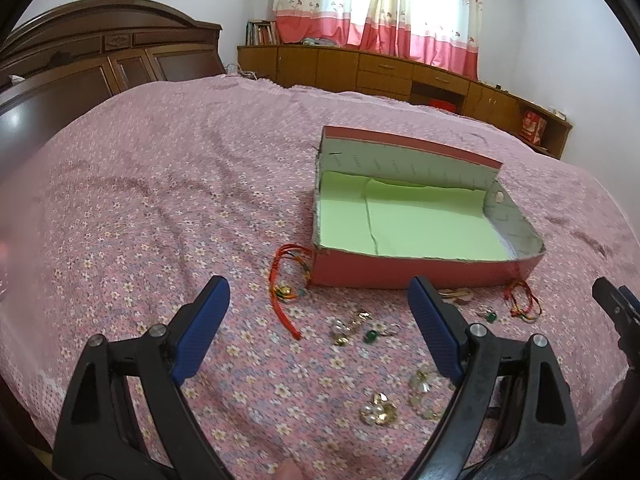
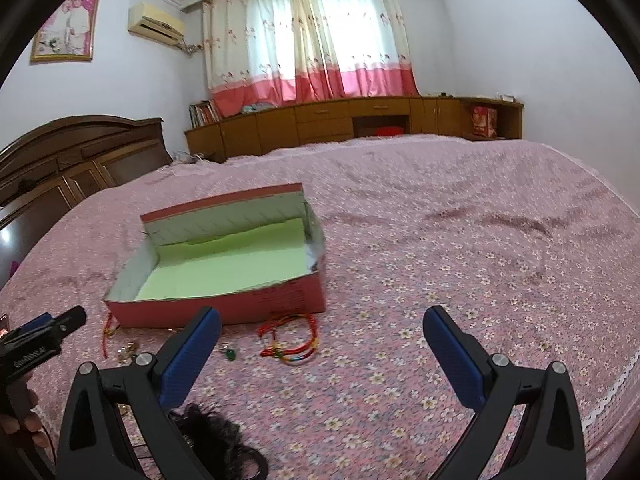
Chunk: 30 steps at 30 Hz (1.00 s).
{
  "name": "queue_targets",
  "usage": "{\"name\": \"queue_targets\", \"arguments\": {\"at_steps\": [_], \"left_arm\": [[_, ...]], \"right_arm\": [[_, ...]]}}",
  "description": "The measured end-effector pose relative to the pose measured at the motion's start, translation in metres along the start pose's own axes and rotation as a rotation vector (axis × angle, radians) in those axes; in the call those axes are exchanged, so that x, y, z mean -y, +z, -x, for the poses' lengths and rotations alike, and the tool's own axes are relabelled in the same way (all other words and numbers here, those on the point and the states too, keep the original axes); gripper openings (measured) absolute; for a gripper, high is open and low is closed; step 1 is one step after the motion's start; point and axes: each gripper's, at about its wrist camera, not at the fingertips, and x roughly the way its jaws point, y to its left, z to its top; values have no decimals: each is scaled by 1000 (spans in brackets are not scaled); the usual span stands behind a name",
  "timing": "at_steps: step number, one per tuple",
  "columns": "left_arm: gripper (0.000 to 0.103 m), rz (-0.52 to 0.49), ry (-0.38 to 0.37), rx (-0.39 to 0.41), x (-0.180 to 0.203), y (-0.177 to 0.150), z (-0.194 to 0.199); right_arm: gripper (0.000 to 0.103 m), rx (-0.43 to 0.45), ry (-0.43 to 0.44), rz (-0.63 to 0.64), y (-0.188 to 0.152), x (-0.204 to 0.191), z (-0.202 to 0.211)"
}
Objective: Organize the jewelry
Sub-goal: 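Grasp the orange beaded bracelet with the left tool while the right tool grasps the red string bracelet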
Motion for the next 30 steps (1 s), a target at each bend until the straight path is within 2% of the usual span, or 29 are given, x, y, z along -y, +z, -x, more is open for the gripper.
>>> {"name": "queue_targets", "arguments": {"at_steps": [14, 16, 18, 22, 27, 30], "left_arm": [[83, 32, 39, -130, -32, 14, -49], [78, 29, 50, -154, -37, 15, -57], [67, 27, 51, -180, -41, 16, -65], [55, 10, 53, -217, -46, 14, -79], [32, -22, 17, -255, -45, 12, -90], [27, -39, -11, -269, -39, 12, -94]], "right_arm": [[91, -150, -13, 17, 1, 7, -51], [88, -175, -9, 22, 0, 7, -58], [84, -198, -4, 27, -2, 6, -66], [77, -235, 19, 44, -5, 3, -78], [67, -279, 45, 68, -9, -2, -89], [63, -302, 51, 74, -11, -3, -96]]}}
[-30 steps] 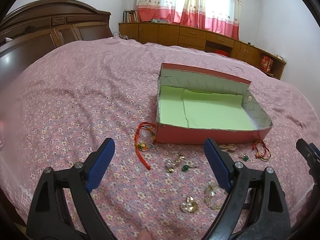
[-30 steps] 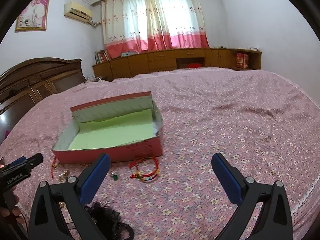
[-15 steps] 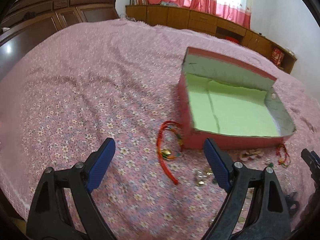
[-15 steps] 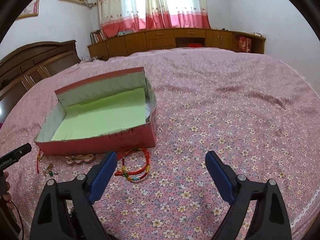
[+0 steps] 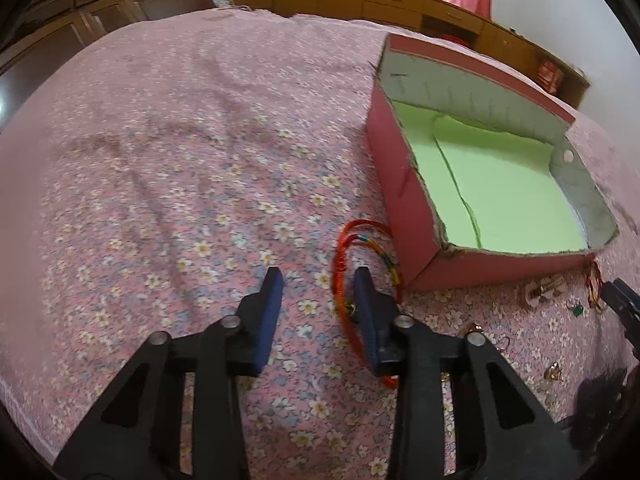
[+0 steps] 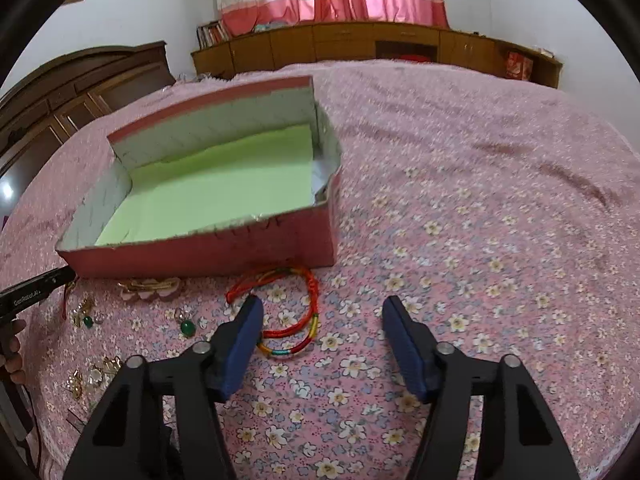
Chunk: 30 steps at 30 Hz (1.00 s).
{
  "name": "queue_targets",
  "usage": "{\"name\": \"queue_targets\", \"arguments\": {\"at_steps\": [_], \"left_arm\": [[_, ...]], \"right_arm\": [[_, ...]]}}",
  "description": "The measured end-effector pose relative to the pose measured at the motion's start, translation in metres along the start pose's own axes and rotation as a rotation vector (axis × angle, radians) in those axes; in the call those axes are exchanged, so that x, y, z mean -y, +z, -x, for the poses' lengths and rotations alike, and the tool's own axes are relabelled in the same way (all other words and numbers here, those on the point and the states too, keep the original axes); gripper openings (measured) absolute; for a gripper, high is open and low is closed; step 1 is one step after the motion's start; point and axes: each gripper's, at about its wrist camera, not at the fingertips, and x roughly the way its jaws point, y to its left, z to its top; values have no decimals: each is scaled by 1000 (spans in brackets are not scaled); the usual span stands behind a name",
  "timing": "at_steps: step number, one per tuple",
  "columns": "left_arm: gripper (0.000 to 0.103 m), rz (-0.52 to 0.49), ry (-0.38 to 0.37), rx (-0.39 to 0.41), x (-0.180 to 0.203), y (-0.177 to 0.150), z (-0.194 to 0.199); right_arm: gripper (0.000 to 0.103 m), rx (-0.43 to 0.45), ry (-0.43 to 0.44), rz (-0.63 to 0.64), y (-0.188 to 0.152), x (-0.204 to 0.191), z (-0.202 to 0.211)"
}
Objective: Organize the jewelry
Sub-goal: 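Grasp the orange beaded bracelet with the left tool while the right tool grasps the red string bracelet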
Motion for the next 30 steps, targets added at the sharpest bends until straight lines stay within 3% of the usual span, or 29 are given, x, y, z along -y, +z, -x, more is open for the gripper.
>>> {"name": "queue_targets", "arguments": {"at_steps": [18, 20, 22, 25, 26, 30], "left_arm": [[25, -55, -6, -28, 12, 0, -20], [24, -55, -6, -22, 11, -2, -17], [22, -51, -9, -16, 10, -7, -20], [5, -46, -24, -19, 9, -10, -15], [0, -44, -27, -20, 8, -12, -15], [0, -19, -34, -13, 2, -14, -4]], "right_arm": [[59, -112, 4, 9, 6, 8, -34], [53, -109, -14, 15, 8, 7, -36], [37, -105, -29, 9, 8, 9, -35], [17, -104, -30, -10, 9, 13, -29], [13, -104, -28, -14, 9, 16, -28], [6, -97, -5, -31, 7, 21, -21]]}}
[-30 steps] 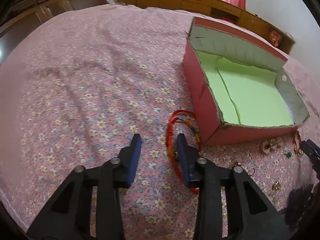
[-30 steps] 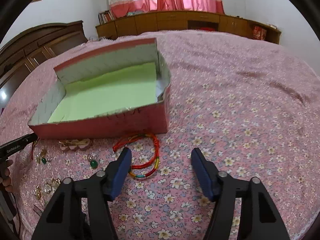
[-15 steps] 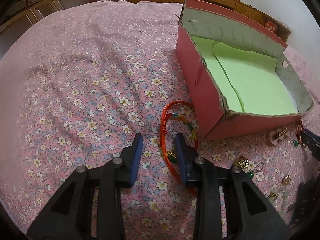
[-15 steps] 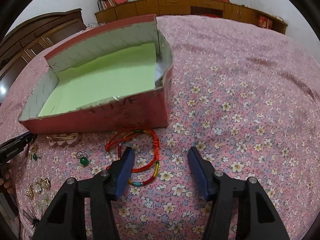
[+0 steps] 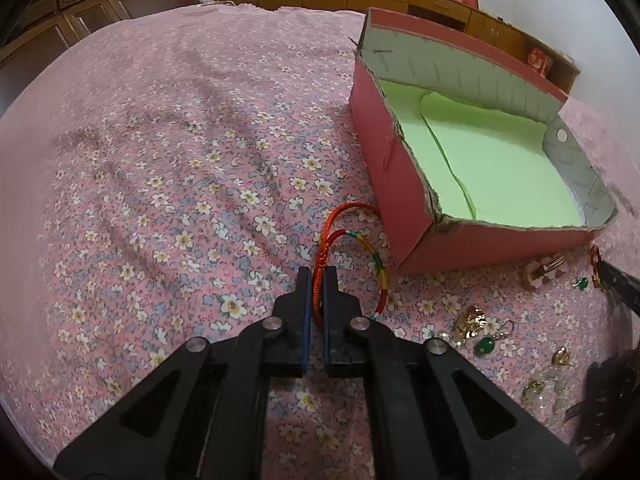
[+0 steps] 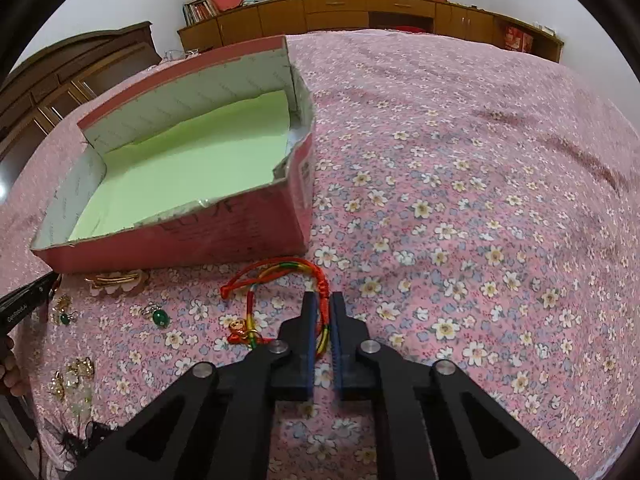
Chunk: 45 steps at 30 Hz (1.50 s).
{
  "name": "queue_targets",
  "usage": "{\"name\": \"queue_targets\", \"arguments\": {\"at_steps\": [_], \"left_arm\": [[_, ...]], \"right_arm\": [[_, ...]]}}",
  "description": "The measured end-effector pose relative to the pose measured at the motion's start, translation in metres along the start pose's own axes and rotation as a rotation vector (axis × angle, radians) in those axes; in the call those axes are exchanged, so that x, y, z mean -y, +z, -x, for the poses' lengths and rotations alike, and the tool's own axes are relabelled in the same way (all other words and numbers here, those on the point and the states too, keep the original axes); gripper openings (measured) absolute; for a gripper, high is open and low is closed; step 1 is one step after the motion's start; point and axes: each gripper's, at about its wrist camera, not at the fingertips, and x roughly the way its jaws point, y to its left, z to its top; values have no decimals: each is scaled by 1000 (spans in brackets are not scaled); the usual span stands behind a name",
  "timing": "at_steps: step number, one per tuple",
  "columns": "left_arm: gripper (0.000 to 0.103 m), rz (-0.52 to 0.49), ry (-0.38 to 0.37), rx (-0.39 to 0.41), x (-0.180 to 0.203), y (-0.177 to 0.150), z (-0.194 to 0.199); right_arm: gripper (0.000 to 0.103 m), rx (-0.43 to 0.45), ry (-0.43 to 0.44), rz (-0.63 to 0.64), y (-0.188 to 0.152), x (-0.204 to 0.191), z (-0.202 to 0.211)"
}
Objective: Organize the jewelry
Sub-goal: 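Grasp the orange beaded bracelet with the left tool while the right tool grasps the red string bracelet, then carry both bracelets over the green-lined red box with both tools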
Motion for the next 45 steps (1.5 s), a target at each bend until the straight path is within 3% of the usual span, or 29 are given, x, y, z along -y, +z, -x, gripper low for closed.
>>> {"name": "queue_targets", "arguments": {"at_steps": [15, 27, 45], "left_arm": [[0, 37, -40, 77, -1, -16, 62], [0, 24, -59, 147, -28, -19, 111], [0, -10, -110, 237, -5, -2, 145]], "right_arm": [[6, 91, 47, 12, -10, -5, 48], [6, 158, 69, 24, -6, -8, 78], [6, 289, 121, 94, 8, -27, 119]]}}
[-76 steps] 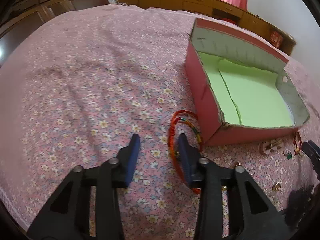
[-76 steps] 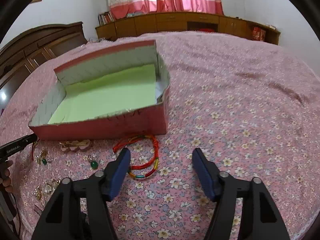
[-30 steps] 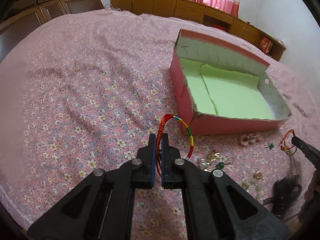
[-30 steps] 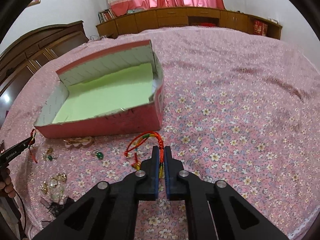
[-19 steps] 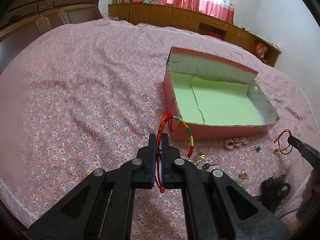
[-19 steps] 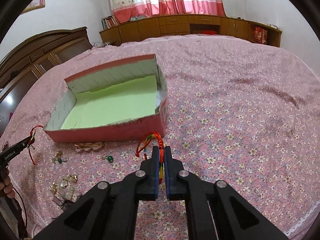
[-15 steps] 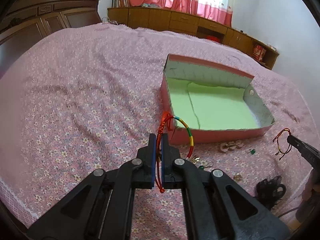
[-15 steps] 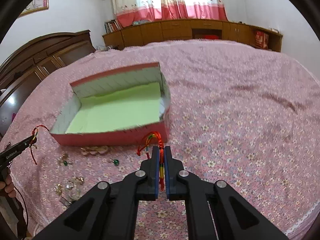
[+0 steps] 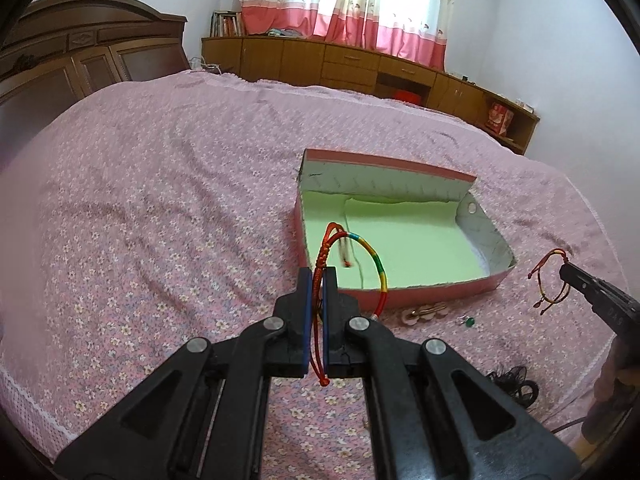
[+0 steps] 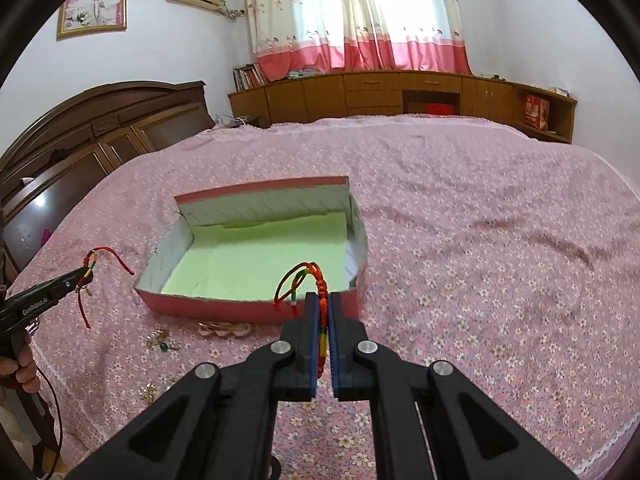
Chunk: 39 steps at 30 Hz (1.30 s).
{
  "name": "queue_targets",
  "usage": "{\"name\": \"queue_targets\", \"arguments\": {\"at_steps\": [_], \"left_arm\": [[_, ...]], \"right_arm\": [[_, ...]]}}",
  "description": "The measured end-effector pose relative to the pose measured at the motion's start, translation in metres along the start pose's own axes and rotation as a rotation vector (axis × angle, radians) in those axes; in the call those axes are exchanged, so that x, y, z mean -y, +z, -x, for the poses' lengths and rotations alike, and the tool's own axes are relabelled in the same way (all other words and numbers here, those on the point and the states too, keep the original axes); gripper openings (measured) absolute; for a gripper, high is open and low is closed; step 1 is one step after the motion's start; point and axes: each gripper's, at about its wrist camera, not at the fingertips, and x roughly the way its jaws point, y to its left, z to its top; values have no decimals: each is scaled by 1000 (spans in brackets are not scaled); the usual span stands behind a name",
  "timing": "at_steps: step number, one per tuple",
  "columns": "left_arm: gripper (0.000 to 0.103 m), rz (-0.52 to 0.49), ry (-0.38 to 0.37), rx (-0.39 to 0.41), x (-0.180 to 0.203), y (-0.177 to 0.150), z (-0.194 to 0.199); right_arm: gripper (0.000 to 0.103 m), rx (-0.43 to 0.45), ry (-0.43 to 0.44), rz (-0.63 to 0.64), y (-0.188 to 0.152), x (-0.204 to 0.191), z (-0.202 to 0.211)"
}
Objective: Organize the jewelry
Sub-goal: 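Carry both bracelets over the green-lined red box with both tools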
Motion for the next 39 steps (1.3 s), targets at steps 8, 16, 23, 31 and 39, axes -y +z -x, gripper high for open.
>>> {"name": "queue_targets", "arguments": {"at_steps": [8, 16, 23, 31, 39], "left_arm": [[0, -45, -15, -1, 19, 15, -15], [0, -77, -21, -19, 31, 30, -42], [0, -99, -17, -36, 39, 44, -69], [0, -141, 1, -74, 50, 59, -109], [0, -125, 37, -138, 46, 61, -156]], "right_arm": [[6, 19, 31, 43, 18, -11, -6], [6, 17, 54, 80, 37, -19, -30], [6, -19, 92, 41, 55, -15, -63], [6, -96, 101, -14, 72, -2, -113], [6, -180, 69, -21, 75, 8, -162]]}}
